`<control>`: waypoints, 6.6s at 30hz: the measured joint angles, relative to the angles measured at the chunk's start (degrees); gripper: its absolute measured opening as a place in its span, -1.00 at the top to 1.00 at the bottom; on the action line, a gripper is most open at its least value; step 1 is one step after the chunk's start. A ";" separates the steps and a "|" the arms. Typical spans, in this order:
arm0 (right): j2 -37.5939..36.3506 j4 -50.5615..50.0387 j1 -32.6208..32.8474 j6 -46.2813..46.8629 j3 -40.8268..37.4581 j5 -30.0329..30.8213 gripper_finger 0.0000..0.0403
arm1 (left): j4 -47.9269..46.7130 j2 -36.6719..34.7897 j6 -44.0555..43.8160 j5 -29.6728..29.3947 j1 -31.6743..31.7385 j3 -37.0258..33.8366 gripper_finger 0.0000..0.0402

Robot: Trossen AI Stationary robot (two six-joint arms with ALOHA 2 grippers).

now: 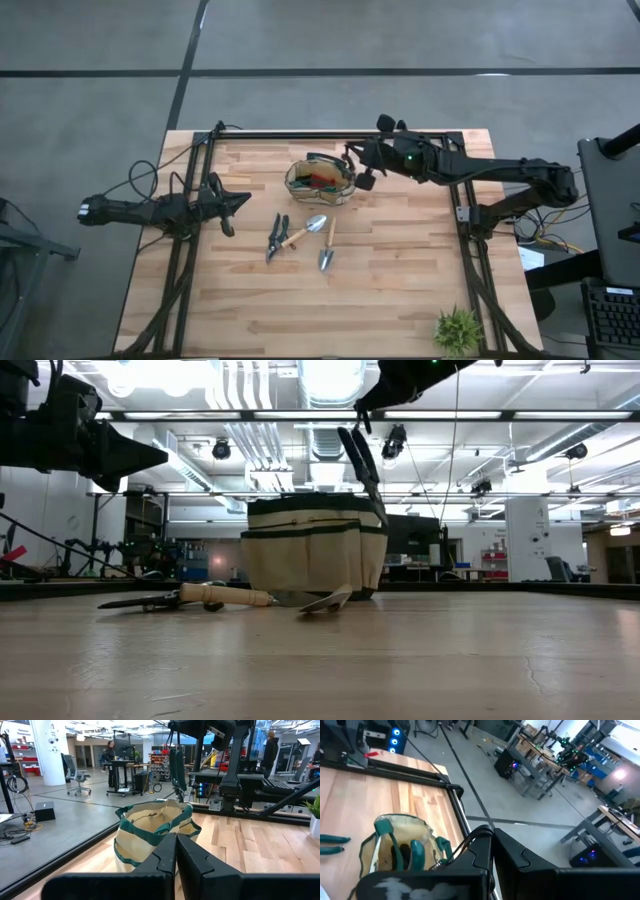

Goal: Pick & Place Garden tools in Gardening bag
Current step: Put the right shear scissors into the gardening bag

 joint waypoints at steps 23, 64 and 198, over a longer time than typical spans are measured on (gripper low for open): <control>-0.80 15.29 -2.46 -1.22 -9.96 -2.54 0.96 | 0.00 0.00 0.00 -0.01 0.02 0.01 0.91; -10.11 -12.80 -2.19 10.26 -5.47 -1.27 0.96 | 0.00 0.01 0.00 -0.01 0.01 0.02 0.92; -7.48 6.03 1.51 0.11 -12.53 -2.67 0.96 | 0.00 0.01 0.00 0.00 0.02 0.00 0.92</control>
